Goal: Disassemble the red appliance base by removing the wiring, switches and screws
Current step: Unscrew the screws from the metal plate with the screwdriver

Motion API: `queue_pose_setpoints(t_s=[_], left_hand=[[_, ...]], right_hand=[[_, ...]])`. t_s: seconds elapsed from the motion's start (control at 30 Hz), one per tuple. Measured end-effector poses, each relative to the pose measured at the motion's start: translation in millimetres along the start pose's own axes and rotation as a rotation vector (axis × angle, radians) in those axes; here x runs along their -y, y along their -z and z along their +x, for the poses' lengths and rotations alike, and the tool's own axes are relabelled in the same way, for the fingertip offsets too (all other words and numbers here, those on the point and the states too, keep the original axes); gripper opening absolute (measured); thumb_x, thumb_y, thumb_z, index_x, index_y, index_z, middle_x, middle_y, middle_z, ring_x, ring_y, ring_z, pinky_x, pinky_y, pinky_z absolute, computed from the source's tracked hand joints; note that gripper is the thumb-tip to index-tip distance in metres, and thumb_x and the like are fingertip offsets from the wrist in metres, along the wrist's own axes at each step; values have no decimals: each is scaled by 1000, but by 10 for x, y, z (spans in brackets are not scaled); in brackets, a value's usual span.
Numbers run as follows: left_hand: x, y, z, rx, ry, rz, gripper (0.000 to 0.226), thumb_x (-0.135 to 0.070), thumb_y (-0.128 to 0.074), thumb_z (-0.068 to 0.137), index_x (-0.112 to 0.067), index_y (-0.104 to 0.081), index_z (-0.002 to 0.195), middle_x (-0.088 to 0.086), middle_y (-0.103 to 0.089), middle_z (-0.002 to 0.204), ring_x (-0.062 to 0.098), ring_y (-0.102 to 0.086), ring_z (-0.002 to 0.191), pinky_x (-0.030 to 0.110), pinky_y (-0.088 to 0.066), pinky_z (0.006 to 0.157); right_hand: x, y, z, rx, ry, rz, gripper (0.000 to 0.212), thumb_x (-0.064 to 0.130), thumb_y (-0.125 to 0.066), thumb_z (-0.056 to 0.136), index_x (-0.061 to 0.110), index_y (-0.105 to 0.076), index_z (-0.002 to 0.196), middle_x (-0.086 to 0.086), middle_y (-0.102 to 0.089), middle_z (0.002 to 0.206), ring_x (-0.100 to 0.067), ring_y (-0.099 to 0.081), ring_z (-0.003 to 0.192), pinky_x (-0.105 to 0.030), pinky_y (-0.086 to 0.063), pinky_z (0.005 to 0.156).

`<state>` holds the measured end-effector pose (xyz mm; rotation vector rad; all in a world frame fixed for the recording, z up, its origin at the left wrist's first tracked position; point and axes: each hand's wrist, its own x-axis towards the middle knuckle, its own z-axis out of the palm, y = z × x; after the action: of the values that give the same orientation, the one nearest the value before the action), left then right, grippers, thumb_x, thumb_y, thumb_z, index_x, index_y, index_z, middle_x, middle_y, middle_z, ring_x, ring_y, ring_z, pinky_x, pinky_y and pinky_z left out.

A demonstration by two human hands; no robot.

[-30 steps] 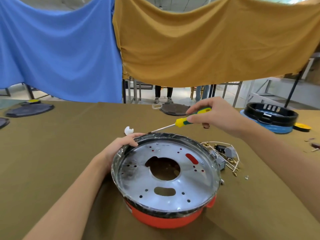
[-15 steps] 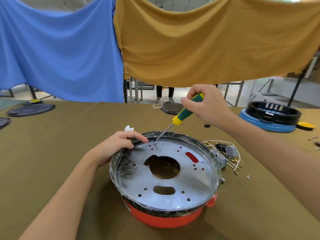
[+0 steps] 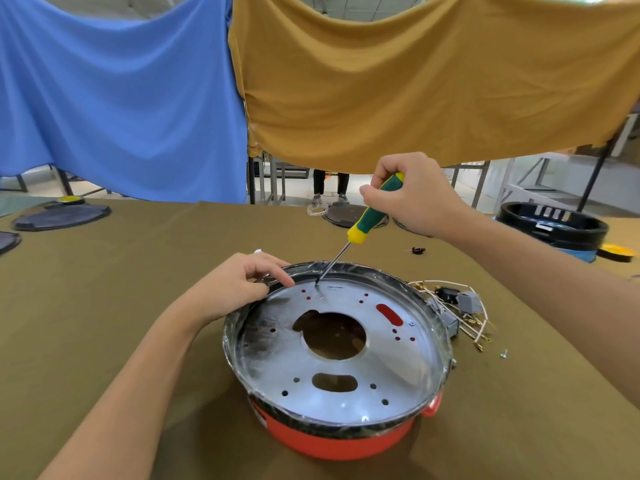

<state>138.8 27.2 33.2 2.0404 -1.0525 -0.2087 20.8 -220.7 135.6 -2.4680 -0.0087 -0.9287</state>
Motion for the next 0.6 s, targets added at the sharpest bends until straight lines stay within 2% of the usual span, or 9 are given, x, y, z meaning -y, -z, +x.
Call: queue_pose_setpoints(t_s=[0.1, 0.23, 0.3, 0.37, 0.47, 0.6], left_hand=[[-23, 12, -7, -39, -53, 77, 38, 2, -59, 88, -30, -78, 89, -20, -62, 121, -10, -52, 113, 20, -39, 98], [-64, 23, -24, -5, -45, 128, 18, -20, -65, 92, -32, -78, 91, -22, -59, 124, -5, -50, 119, 29, -36, 106], [-88, 38, -39, 50, -2, 108, 20, -21, -63, 93, -34, -78, 94, -23, -55, 131, -1, -41, 131, 32, -29, 111], [-114, 46, -63, 84, 35, 46, 26, -17, -60, 94, -36, -77, 98, -23, -51, 135, 0, -34, 135, 30, -24, 108], [-139, 29, -83, 116, 60, 119, 31, -15, -59, 92, -41, -73, 103, -24, -42, 138, 2, -32, 133, 28, -21, 108], [-146, -1, -81, 124, 99, 203, 40, -8, -57, 89, -43, -70, 106, -18, -37, 141, 2, -33, 128, 27, -19, 106]], right_hand=[[22, 17, 34, 31, -3, -12, 24, 26, -71, 86, 20, -57, 67, 2, -57, 62, -8, -46, 48, -14, -38, 43], [79, 28, 120, 88, 5, -59, 19, 25, -71, 84, 13, -61, 73, -2, -56, 68, -14, -43, 57, -28, -39, 53], [105, 7, 139, 98, 9, -57, 19, 24, -71, 85, 13, -61, 73, -3, -57, 69, -15, -43, 59, -28, -38, 53], [118, -3, 143, 92, 16, -53, 19, 24, -70, 85, 14, -60, 73, -3, -58, 70, -15, -43, 59, -27, -39, 53], [115, -2, 153, 66, 13, -28, 19, 24, -69, 86, 11, -61, 74, -2, -56, 69, -13, -41, 57, -25, -37, 51], [109, -12, 173, 99, 14, -51, 18, 22, -70, 85, 12, -60, 73, 0, -53, 65, -10, -38, 52, -11, -31, 42]])
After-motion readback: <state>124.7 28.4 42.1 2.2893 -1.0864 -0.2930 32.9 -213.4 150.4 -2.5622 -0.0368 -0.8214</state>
